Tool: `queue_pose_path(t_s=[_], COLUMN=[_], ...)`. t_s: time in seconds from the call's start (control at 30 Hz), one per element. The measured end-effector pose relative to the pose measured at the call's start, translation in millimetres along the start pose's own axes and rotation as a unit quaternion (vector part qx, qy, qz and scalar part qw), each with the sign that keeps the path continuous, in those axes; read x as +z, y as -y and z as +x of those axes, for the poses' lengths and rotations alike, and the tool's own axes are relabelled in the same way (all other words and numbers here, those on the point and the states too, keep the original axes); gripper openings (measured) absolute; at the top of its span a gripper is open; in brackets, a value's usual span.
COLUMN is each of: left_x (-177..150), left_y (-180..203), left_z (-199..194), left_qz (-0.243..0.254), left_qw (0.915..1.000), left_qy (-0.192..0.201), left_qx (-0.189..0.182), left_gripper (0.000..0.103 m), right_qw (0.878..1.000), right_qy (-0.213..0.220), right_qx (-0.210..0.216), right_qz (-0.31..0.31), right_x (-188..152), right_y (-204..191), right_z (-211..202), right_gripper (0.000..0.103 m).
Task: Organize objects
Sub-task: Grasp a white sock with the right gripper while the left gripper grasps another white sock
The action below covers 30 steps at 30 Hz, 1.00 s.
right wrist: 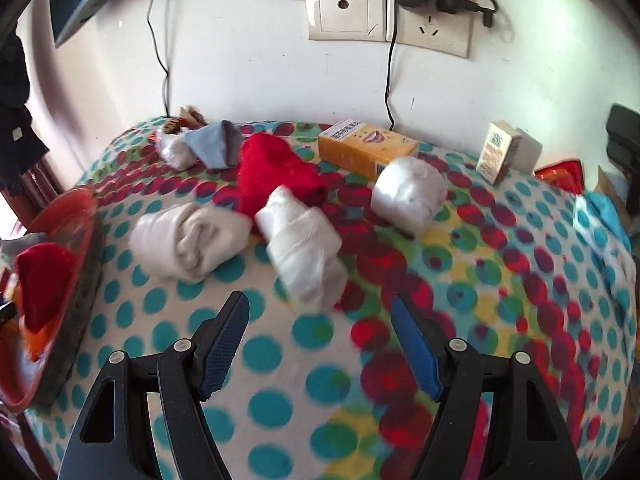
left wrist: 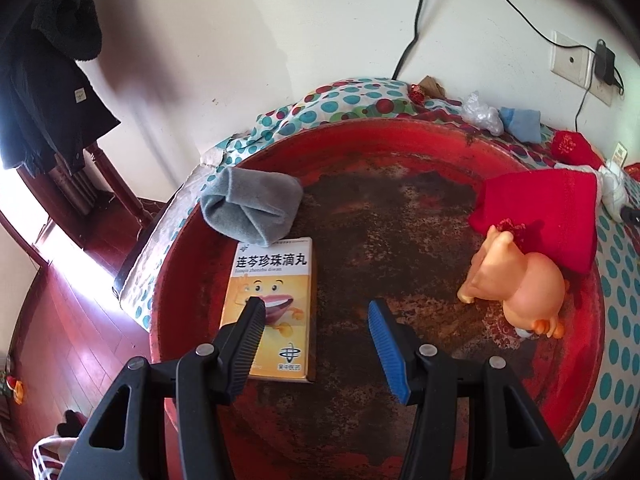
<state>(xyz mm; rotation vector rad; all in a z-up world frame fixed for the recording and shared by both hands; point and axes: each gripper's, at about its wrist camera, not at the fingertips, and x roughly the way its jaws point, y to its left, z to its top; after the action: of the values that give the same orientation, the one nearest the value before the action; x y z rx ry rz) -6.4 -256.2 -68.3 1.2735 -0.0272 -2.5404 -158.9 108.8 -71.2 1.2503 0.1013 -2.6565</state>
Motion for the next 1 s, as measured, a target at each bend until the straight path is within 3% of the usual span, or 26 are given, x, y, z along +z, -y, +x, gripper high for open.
queue_pose_path(t_s=[0.1, 0.27, 0.33, 0.57, 0.67, 0.83, 1.0], left_x=[0, 1, 4, 23, 37, 59, 80], left_y=[5, 12, 21, 62, 89, 147, 209], left_z=[0, -3, -10, -47, -63, -78, -53], left_qz=[0.009, 0.011, 0.026, 0.080, 0.100, 0.147, 0.180], left_qw=[0.9999, 0.9998, 0.9996, 0.9957, 0.9917, 0.9789, 0.9681], left_qy=[0.003, 0.003, 0.005, 0.030, 0.040, 0.045, 0.008], left_qx=[-0.009, -0.018, -0.010, -0.034, -0.071, -0.135, -0.174], left_gripper=[0.055, 0.055, 0.055, 0.055, 0.055, 0.065, 0.069], right_qw=[1.000, 0.999, 0.999, 1.000, 1.000, 1.000, 0.999], right_qy=[-0.002, -0.015, -0.017, -0.015, -0.014, -0.007, -0.008], right_qx=[0.000, 0.014, 0.014, 0.020, 0.008, 0.009, 0.006], right_qz=[-0.012, -0.026, -0.028, -0.015, -0.012, 0.029, 0.031], right_x=[11, 15, 12, -24, -41, -56, -57], right_y=[-3, -7, -6, 29, 51, 84, 86], right_z=[16, 30, 28, -1, -17, -32, -33], right_gripper=[0.070, 0.035, 0.030, 0.028, 0.028, 0.028, 0.028])
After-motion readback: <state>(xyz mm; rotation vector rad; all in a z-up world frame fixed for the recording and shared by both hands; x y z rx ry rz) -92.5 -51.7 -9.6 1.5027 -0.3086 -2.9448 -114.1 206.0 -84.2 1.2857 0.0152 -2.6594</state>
